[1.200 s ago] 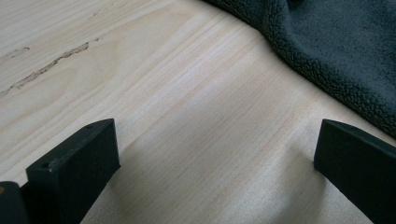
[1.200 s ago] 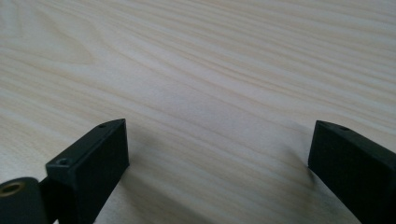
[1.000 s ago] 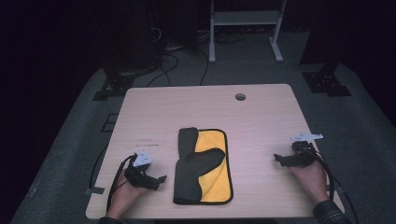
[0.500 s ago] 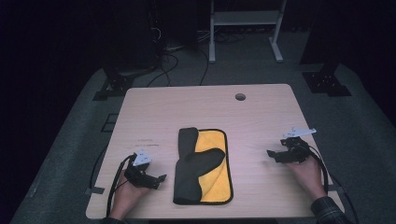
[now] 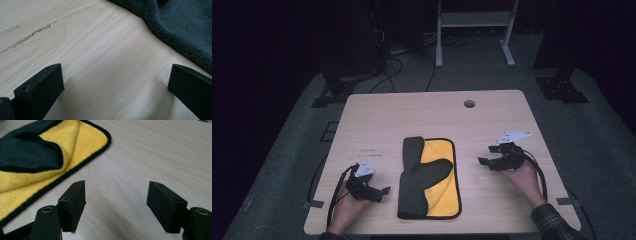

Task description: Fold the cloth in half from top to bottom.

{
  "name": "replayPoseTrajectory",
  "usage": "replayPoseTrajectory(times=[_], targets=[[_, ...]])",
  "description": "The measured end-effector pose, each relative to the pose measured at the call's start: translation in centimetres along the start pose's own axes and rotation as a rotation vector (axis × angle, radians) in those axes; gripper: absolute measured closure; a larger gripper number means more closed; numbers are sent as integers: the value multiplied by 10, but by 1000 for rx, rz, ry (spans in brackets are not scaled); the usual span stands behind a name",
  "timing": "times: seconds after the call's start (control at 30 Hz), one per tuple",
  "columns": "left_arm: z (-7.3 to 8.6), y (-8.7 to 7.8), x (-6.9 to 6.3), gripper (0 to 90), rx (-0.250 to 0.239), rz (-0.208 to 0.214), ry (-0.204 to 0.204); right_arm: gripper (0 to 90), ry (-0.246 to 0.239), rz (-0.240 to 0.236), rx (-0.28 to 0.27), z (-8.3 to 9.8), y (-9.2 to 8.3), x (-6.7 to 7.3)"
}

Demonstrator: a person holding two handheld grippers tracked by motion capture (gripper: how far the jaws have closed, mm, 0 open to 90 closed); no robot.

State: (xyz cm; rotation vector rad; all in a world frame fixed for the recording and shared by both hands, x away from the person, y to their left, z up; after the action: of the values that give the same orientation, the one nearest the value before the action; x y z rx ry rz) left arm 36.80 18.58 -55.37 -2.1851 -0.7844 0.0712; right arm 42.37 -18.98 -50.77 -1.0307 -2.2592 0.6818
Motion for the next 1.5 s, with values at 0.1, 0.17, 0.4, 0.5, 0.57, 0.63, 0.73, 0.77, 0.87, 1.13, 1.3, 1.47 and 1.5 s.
replayPoseTrajectory(times=[0.1, 0.17, 0.4, 0.5, 0.57, 0.63, 0.73, 0.77, 0.87, 1.13, 1.3, 1.47, 1.5], targets=[[0, 0, 0, 0, 0, 0, 0, 320, -10, -34, -14, -6, 6, 12], [0, 0, 0, 0, 0, 0, 0, 324, -15, -50, -9, -8, 11, 19], [0, 0, 0, 0, 0, 0, 0, 349, -37, -105, -20, -21, 21, 40], [0, 0, 0, 0, 0, -1, 0, 349, -45, -124, -3, -22, 26, 47], [0, 0, 1, 0, 0, -3, -1, 350, -55, -127, -4, -24, 29, 51], [0, 0, 1, 0, 0, -3, -2, 351, -68, -138, 2, -26, 33, 56], [0, 0, 1, 0, -1, -3, -2, 353, -80, -150, 6, -28, 38, 65], [0, 0, 1, 0, -1, -4, -2, 359, -88, -152, 4, -29, 40, 67], [0, 1, 1, 0, -2, -4, -2, 360, -105, -158, 10, -30, 47, 75], [0, 1, 1, 0, -2, -4, -2, 366, -140, -188, 42, -30, 63, 97], [0, 1, 1, 0, -3, -4, -2, 381, -158, -210, 44, -35, 73, 110], [0, 1, 1, 0, -2, -4, -2, 385, -170, -236, 57, -36, 83, 124], [0, 1, 1, 0, -2, -4, -3, 385, -172, -240, 58, -37, 85, 126]])
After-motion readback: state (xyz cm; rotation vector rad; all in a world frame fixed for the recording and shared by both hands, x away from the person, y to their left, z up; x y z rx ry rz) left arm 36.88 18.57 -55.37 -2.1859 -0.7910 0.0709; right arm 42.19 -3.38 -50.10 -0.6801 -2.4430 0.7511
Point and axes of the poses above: each handheld gripper's, and its own axes: y roughly forward along the jaws, z roughly out of its underside, x roughly to its left, the point moved 10 cm from there along y, roughly forward along the jaws, and after that the axes turned 15 degrees about y, right-handed, at the moved point
